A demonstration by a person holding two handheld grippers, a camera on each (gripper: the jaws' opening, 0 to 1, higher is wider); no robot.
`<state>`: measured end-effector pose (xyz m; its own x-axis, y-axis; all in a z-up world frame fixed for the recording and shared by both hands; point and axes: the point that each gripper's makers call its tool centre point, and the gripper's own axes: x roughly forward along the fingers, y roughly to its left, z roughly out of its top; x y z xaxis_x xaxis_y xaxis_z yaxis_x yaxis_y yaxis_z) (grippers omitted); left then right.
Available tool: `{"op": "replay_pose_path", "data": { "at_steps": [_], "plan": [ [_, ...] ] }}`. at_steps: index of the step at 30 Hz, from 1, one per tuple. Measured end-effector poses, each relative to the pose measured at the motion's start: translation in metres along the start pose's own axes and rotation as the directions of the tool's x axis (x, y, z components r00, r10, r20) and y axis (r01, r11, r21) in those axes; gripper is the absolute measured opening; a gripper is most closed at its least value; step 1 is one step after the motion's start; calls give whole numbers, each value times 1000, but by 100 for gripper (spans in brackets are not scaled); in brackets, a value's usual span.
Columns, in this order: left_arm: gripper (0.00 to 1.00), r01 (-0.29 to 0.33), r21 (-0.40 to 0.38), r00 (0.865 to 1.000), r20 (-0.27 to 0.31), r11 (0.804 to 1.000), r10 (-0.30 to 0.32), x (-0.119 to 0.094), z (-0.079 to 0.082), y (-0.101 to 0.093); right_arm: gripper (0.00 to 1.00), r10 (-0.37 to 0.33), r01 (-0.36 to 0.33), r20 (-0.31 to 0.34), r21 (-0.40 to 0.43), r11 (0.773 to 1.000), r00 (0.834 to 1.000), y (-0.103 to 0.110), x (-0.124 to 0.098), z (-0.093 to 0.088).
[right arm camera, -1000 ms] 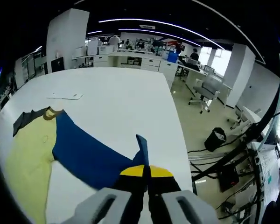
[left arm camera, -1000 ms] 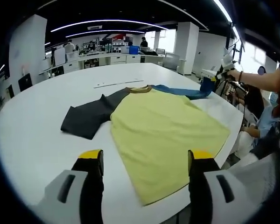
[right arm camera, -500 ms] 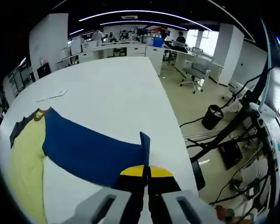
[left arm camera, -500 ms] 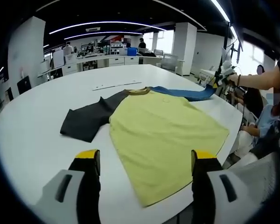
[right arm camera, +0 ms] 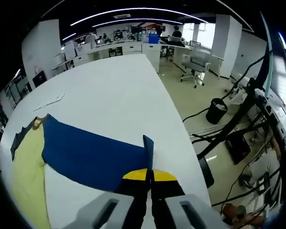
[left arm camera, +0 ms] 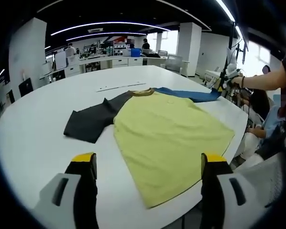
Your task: Fold the garment on the visible template until the final outline fits inside the template.
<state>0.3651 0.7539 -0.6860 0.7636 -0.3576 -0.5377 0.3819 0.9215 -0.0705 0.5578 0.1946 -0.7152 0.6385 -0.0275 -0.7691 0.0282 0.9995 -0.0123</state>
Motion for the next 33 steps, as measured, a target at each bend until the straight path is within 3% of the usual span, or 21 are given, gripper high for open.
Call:
{"op": "replay_pose_path", "data": {
  "at_steps": [22, 33],
  "plan": [
    [94, 15, 17, 1000, -18, 1000, -14, -2, -2, -2, 0, 102, -100, 29, -61, 993, 994, 49, 4, 49],
    [94, 14, 17, 1000, -11, 1000, -13, -4, 0, 3, 0, 166, -161, 40, -115, 980, 985, 88, 11, 70]
  ]
}}
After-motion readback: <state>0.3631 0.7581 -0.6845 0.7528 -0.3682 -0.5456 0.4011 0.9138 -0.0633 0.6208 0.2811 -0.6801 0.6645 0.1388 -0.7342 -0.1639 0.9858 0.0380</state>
